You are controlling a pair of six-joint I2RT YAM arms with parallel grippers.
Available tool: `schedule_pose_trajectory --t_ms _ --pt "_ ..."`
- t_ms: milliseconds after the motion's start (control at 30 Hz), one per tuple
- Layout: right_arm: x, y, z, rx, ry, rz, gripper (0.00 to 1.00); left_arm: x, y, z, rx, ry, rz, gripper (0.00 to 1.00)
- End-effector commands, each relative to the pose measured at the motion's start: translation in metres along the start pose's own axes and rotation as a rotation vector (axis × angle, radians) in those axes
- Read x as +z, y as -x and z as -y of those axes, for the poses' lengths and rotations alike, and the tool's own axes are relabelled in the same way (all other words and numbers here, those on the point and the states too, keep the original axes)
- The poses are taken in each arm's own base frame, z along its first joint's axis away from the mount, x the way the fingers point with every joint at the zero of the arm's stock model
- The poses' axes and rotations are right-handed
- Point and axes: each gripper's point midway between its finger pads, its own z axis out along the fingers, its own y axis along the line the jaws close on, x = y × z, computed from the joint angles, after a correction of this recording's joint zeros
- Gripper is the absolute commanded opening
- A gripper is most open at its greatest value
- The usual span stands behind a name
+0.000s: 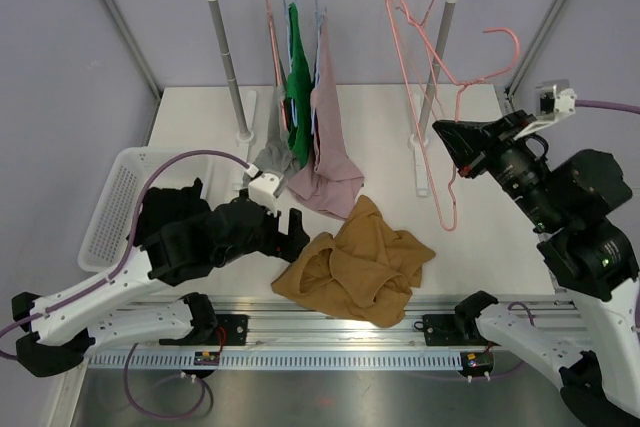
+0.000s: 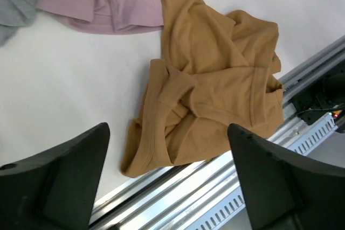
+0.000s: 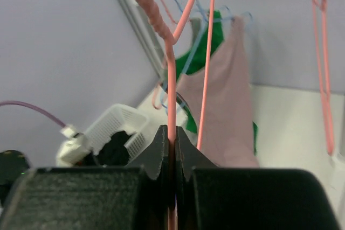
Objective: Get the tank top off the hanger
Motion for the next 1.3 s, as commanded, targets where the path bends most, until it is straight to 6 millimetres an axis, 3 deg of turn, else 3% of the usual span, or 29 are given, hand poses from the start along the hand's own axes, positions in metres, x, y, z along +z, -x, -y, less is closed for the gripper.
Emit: schedule_pose_trajectory --t_ms 0,167,200,233,267,333,367,400,433,467,500,533,567,600,633,700,733,800,900,1000,1067,1100,1167,1200,1267 --pt "0.011 -0.055 0.05 -0.043 -0.24 -0.244 0.0 -0.024 0.027 -0.014 -0.038 0.105 0.071 0.99" --pt "0.054 -0.047 0.072 -0.125 -0.348 -0.263 0.0 -0.045 0.021 -0.043 -0.011 0.237 0.036 0.99" --pt "0.062 -0.037 0.072 -0.143 -0.352 -0.247 0.0 -0.044 0.017 -0.048 0.009 0.247 0.03 0.99" --pt "0.081 -0.047 0.079 -0.157 -0.366 -0.282 0.0 -0.047 0.015 -0.049 0.013 0.24 0.036 0.99" --pt "0.09 -0.046 0.081 -0.165 -0.372 -0.281 0.0 -0.047 0.014 -0.05 0.014 0.236 0.044 0.99" --pt "0.105 -0.03 0.088 -0.17 -0.393 -0.247 0.0 -0.043 0.004 -0.055 0.027 0.239 0.039 0.99" --pt "0.123 -0.042 0.096 -0.166 -0.391 -0.284 0.0 -0.044 0.006 -0.054 0.016 0.225 0.064 0.99" --pt "0.13 -0.029 0.095 -0.162 -0.385 -0.258 0.0 -0.043 0.004 -0.056 0.01 0.223 0.071 0.99" --pt "0.137 -0.025 0.105 -0.16 -0.402 -0.25 0.0 -0.04 -0.001 -0.058 0.012 0.227 0.068 0.99" --pt "0.151 -0.034 0.115 -0.155 -0.408 -0.274 0.0 -0.041 0.002 -0.057 0.002 0.211 0.094 0.99" --pt "0.157 -0.018 0.114 -0.149 -0.4 -0.239 0.0 -0.041 0.002 -0.057 -0.003 0.209 0.107 0.99" --pt "0.163 -0.015 0.118 -0.144 -0.397 -0.238 0.0 -0.039 0.003 -0.057 -0.004 0.206 0.114 0.99" --pt "0.177 -0.026 0.131 -0.136 -0.397 -0.271 0.0 -0.039 0.003 -0.056 -0.005 0.196 0.127 0.99" --pt "0.18 -0.012 0.128 -0.138 -0.389 -0.248 0.0 -0.039 0.004 -0.056 -0.002 0.197 0.128 0.99" --pt "0.195 -0.028 0.14 -0.133 -0.393 -0.291 0.0 -0.039 0.004 -0.057 -0.002 0.2 0.128 0.99" --pt "0.202 -0.017 0.148 -0.136 -0.401 -0.277 0.0 -0.04 0.004 -0.058 -0.002 0.207 0.126 0.99" --pt "0.214 -0.032 0.16 -0.129 -0.404 -0.311 0.0 -0.039 0.003 -0.057 -0.003 0.204 0.125 0.99" --pt "0.222 -0.031 0.166 -0.125 -0.408 -0.301 0.0 -0.039 0.002 -0.055 -0.002 0.189 0.121 0.99" --pt "0.232 -0.053 0.177 -0.104 -0.42 -0.342 0.0 -0.039 0.002 -0.055 -0.003 0.185 0.122 0.99" --pt "0.233 -0.072 0.186 -0.076 -0.439 -0.377 0.0 -0.04 0.002 -0.053 -0.003 0.173 0.124 0.99" --pt "0.229 -0.07 0.183 -0.071 -0.437 -0.366 0.0 -0.04 0.003 -0.052 -0.004 0.166 0.129 0.99" --pt "0.23 -0.078 0.188 -0.067 -0.448 -0.371 0.0 -0.04 0.003 -0.051 -0.002 0.162 0.127 0.99" --pt "0.225 -0.07 0.184 -0.064 -0.446 -0.345 0.12 -0.039 0.003 -0.051 0.0 0.161 0.125 0.99" --pt "0.223 -0.069 0.183 -0.061 -0.45 -0.347 0.27 -0.038 0.003 -0.05 0.003 0.165 0.122 0.99" --pt "0.219 -0.061 0.178 -0.062 -0.443 -0.336 0.41 -0.035 0.005 -0.049 0.008 0.174 0.109 0.99"
